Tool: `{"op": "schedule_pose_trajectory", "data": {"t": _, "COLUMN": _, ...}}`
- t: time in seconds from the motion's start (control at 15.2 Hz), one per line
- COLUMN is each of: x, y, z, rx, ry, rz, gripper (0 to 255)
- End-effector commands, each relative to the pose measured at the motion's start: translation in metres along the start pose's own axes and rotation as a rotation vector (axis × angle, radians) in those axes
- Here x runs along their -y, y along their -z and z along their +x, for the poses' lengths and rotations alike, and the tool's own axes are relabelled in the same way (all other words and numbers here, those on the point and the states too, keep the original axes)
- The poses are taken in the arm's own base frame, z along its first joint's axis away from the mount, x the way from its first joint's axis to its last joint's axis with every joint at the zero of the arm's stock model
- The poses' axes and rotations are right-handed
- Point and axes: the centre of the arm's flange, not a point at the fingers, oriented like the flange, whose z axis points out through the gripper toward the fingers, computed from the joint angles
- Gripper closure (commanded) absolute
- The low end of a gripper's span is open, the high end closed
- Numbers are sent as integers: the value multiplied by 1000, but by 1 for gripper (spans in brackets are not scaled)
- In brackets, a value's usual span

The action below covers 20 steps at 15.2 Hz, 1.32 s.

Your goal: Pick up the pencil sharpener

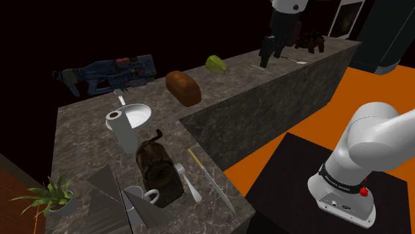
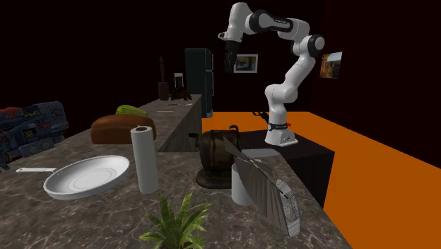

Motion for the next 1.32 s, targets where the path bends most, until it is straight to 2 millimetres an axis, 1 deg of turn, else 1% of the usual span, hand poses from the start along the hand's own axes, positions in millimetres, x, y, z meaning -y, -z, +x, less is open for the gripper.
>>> {"op": "schedule_pose_trajectory", "data": {"t": 0.0, "x": 0, "y": 0, "z": 0, "rx": 0, "ry": 0, "rz": 0, "gripper": 0}}
{"op": "schedule_pose_trajectory", "data": {"t": 0.59, "x": 110, "y": -42, "z": 30, "rx": 39, "ry": -116, "rz": -13, "gripper": 0}}
{"op": "schedule_pose_trajectory", "data": {"t": 1.25, "x": 227, "y": -93, "z": 76, "rx": 81, "ry": -245, "rz": -27, "gripper": 0}}
